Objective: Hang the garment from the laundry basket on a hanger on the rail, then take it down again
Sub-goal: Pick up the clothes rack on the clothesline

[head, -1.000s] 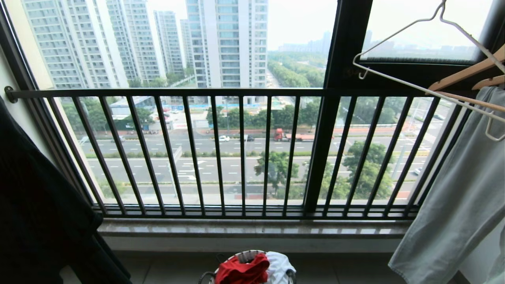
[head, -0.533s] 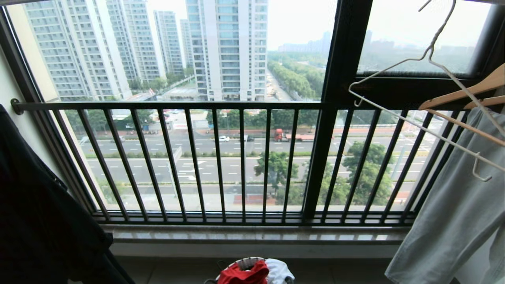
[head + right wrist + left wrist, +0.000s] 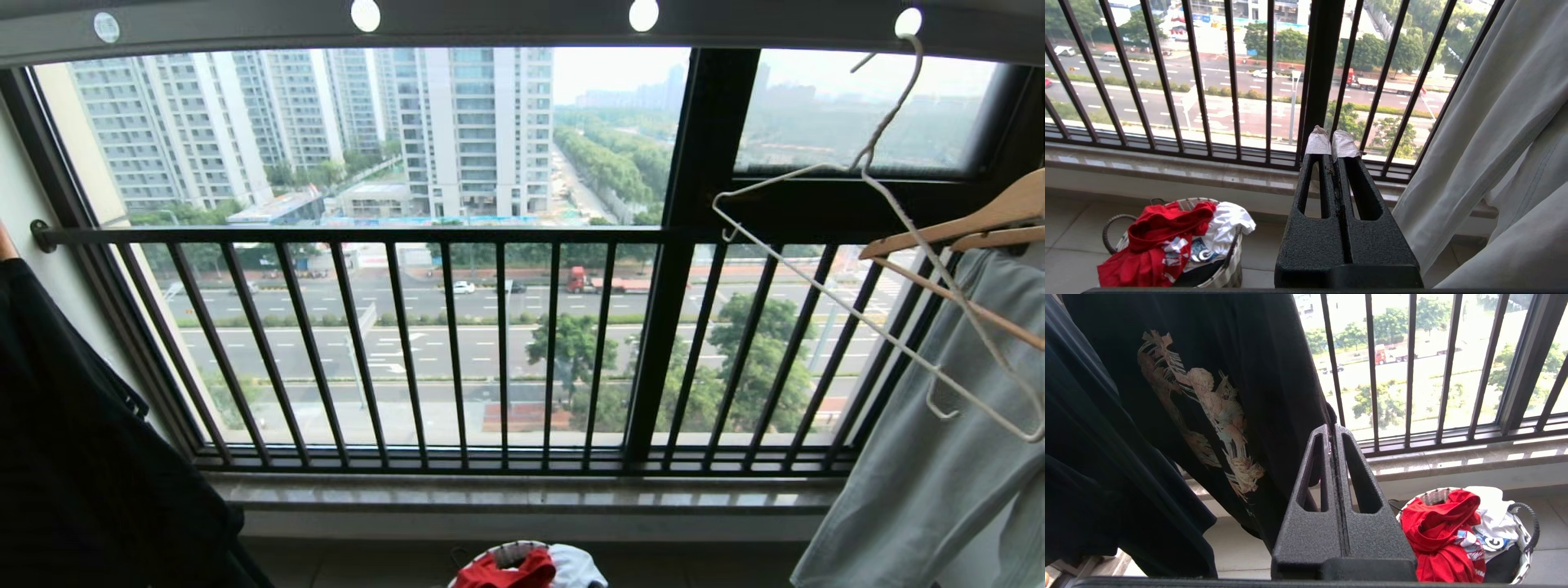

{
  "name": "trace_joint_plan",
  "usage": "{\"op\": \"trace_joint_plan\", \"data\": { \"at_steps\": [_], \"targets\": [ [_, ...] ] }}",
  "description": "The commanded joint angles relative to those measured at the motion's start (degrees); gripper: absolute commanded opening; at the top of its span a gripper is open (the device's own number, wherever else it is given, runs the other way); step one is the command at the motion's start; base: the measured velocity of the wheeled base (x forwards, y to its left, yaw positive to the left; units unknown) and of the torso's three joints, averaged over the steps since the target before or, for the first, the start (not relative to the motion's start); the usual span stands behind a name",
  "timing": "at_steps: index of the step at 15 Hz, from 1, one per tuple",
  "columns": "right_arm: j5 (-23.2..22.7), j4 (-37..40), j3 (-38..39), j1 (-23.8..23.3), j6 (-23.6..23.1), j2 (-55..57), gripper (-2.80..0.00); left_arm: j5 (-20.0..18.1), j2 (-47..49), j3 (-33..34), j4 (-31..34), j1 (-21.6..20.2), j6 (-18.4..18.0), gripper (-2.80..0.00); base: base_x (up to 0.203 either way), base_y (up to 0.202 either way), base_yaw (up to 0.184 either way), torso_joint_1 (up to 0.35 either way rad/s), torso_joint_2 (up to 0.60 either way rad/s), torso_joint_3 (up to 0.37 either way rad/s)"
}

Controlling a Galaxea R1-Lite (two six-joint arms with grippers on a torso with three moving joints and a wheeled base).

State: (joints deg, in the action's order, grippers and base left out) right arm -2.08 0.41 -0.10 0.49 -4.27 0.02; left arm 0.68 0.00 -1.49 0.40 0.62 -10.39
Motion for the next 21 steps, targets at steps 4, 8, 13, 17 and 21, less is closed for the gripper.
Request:
{"op": "trace_joint_plan", "data": {
  "at_steps": [4,8,13,17,21],
  "targets": [
    [0.0,0.0,0.0,0.0,0.0,0.1,-2.80,0.1,0.0,0.0,0.0,0.0,-0.1,-2.80,0.000,0.000,0.000,0.159,-0.32,-0.168],
    [0.0,0.0,0.0,0.0,0.0,0.1,-2.80,0.0,0.0,0.0,0.0,0.0,-0.1,-2.80,0.000,0.000,0.000,0.151,-0.31,-0.165],
    [0.0,0.0,0.0,0.0,0.0,0.1,-2.80,0.0,0.0,0.0,0.0,0.0,-0.1,-2.80,0.000,0.000,0.000,0.102,-0.21,-0.103],
    [0.0,0.0,0.0,0.0,0.0,0.1,-2.80,0.1,0.0,0.0,0.0,0.0,-0.1,-2.80,0.000,0.000,0.000,0.083,-0.17,-0.084],
    [0.0,0.0,0.0,0.0,0.0,0.1,-2.80,0.0,0.0,0.0,0.0,0.0,-0.1,-2.80,0.000,0.000,0.000,0.000,0.00,0.000]
  ]
}}
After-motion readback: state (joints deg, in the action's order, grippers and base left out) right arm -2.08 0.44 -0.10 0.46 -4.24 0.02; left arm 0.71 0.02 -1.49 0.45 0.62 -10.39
